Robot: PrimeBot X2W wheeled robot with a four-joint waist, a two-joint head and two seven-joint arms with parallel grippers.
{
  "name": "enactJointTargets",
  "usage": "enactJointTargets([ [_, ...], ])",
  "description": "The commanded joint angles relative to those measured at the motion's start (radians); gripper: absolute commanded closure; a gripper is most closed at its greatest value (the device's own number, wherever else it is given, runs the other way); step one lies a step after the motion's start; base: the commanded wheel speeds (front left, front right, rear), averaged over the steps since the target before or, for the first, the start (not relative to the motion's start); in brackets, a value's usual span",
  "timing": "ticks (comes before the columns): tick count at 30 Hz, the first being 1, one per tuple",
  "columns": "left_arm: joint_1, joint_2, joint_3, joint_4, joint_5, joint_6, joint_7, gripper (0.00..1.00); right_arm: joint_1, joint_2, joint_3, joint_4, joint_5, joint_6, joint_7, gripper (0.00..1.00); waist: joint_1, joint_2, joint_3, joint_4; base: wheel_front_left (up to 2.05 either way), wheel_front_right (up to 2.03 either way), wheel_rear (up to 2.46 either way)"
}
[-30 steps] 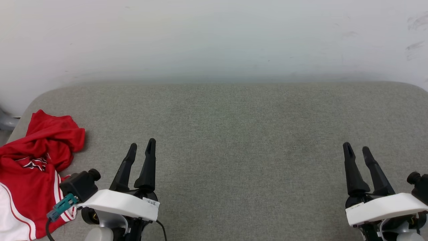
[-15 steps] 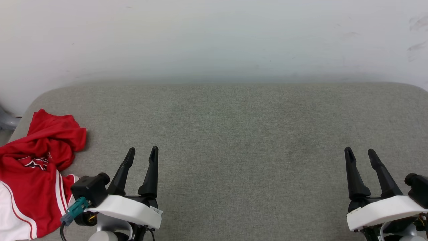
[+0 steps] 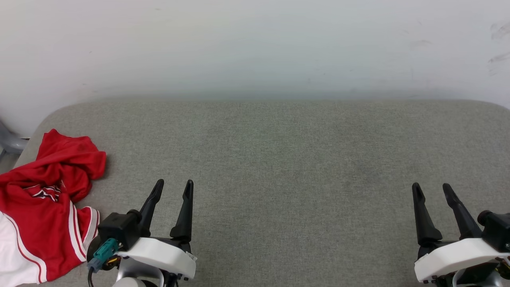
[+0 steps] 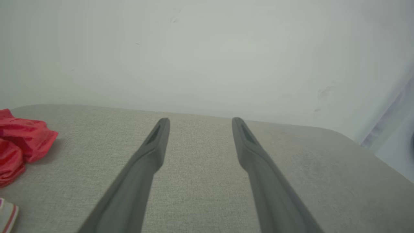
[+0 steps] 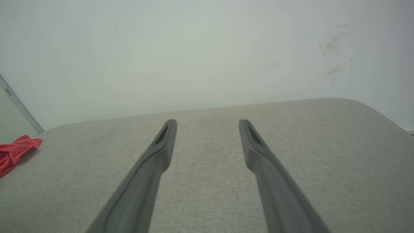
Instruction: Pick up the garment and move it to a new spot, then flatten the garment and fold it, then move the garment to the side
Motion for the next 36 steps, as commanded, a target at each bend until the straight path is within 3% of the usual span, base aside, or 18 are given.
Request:
enactJointTargets([
  [1, 0.005, 0.004, -0.004, -0.001, 0.021, 0.0, -0.008, 0.0, 0.008, 0.0, -0.001, -0.012, -0.023, 0.0, 0.001, 0.0, -0.0001, 0.0, 0.0, 0.0, 0.0, 0.0, 0.0],
  [36, -0.003, -0.015, 0.015, 0.044, 0.218, -0.005, -0.071, 0.0, 0.024, 0.001, -0.005, -0.03, -0.167, 0.0, -0.055, 0.0, -0.0001, 0.0, 0.001, 0.011, 0.0, 0.0, 0.0],
])
